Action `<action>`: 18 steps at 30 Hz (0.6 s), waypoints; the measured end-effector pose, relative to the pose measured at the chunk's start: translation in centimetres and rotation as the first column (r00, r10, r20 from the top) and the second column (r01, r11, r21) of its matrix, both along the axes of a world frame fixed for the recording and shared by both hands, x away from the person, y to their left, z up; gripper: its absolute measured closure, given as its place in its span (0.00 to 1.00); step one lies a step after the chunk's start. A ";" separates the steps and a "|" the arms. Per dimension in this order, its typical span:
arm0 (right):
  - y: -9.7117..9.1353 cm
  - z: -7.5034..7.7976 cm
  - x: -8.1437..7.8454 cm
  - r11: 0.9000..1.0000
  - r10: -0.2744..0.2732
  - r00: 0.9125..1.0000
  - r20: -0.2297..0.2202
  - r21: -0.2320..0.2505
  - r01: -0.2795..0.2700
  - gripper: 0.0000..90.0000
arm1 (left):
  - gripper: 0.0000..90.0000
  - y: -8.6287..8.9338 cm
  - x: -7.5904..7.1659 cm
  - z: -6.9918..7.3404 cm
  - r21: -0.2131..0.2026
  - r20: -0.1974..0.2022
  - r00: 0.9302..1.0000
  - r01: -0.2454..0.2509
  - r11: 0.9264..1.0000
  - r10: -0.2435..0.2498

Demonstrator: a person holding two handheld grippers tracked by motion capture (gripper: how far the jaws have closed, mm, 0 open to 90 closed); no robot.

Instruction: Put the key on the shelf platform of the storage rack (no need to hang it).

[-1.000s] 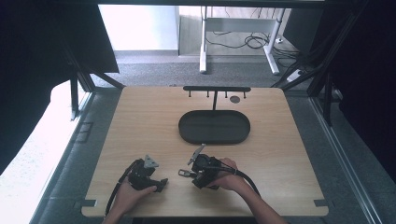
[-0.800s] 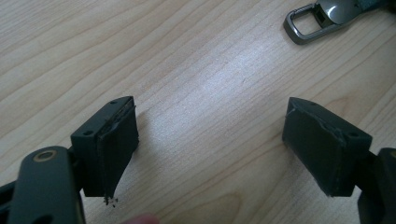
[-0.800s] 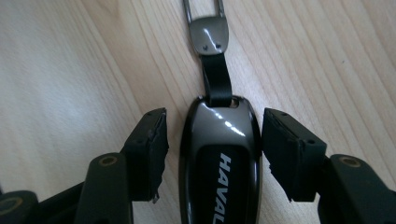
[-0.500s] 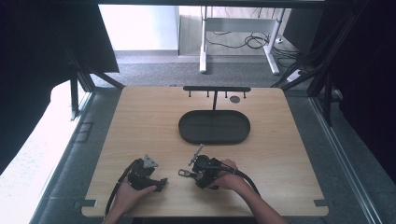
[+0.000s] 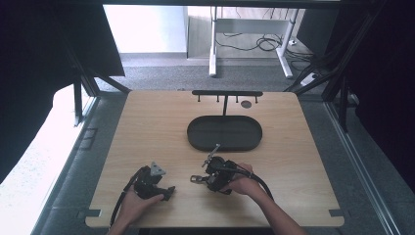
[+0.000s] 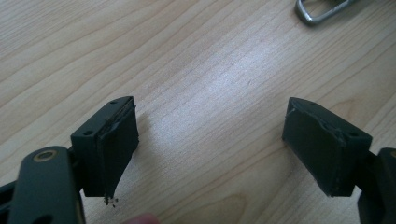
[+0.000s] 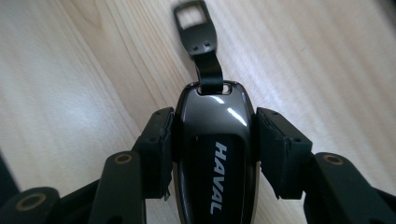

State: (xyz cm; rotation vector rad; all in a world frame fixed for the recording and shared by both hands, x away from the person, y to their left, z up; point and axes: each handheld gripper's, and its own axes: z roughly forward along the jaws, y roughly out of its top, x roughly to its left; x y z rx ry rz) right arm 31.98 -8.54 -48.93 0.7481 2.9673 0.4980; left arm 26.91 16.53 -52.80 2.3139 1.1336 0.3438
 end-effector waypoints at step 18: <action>-0.5 5.9 0.6 0.996 0.019 0.997 0.081 0.085 -0.026 0.55 | 0.21 -0.1 0.0 0.0 -0.008 0.002 1.000 -0.005 1.000 0.005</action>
